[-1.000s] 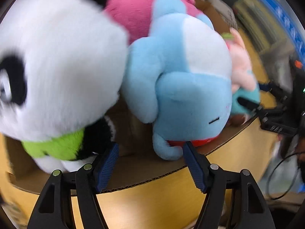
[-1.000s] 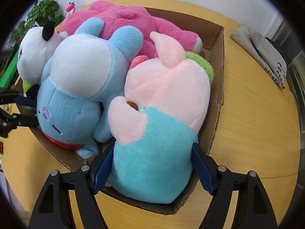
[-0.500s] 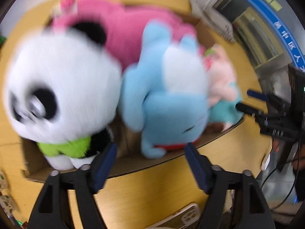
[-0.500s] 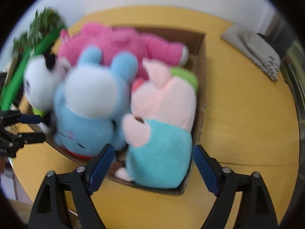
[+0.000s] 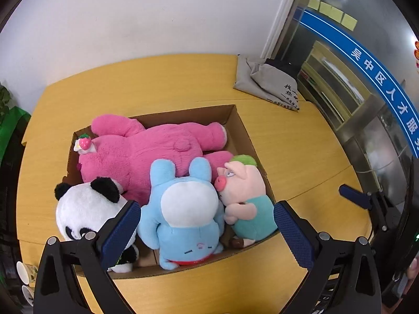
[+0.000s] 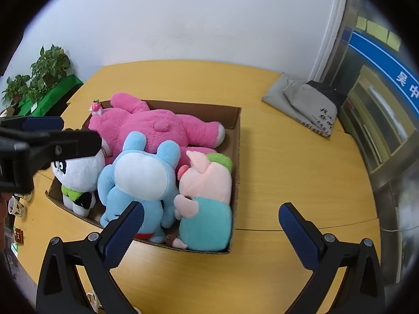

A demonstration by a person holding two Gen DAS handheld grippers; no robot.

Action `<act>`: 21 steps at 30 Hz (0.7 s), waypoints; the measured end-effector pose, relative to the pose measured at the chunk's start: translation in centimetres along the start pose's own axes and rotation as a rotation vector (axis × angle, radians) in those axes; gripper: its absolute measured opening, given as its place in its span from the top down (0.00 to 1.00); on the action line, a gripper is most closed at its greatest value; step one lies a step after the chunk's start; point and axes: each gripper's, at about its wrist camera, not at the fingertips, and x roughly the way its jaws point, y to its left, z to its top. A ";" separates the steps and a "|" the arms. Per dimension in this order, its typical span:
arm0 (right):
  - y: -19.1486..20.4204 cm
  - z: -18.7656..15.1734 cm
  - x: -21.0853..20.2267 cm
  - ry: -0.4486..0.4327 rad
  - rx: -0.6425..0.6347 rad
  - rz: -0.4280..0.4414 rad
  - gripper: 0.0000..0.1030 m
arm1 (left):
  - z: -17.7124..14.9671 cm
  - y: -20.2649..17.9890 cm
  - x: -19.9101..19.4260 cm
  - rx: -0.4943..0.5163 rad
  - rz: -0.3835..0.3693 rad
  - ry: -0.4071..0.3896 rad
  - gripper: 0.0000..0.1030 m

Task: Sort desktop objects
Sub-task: 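Move both tools down toward the clear phone case on the table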

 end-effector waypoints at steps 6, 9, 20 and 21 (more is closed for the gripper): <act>0.2 -0.7 -1.6 -0.014 -0.008 -0.007 0.00 | -1.3 -0.2 -2.0 -0.019 0.010 -0.003 0.00; 0.7 -0.9 -2.2 -0.021 -0.018 -0.004 0.00 | -2.0 0.1 -2.9 -0.028 0.017 -0.010 0.00; 1.9 -1.9 -4.1 -0.035 -0.036 -0.014 0.00 | -4.2 0.8 -4.8 -0.050 0.018 -0.016 0.00; 2.0 -1.9 -4.2 -0.036 -0.035 -0.014 0.00 | -4.4 0.7 -4.9 -0.049 0.017 -0.017 0.00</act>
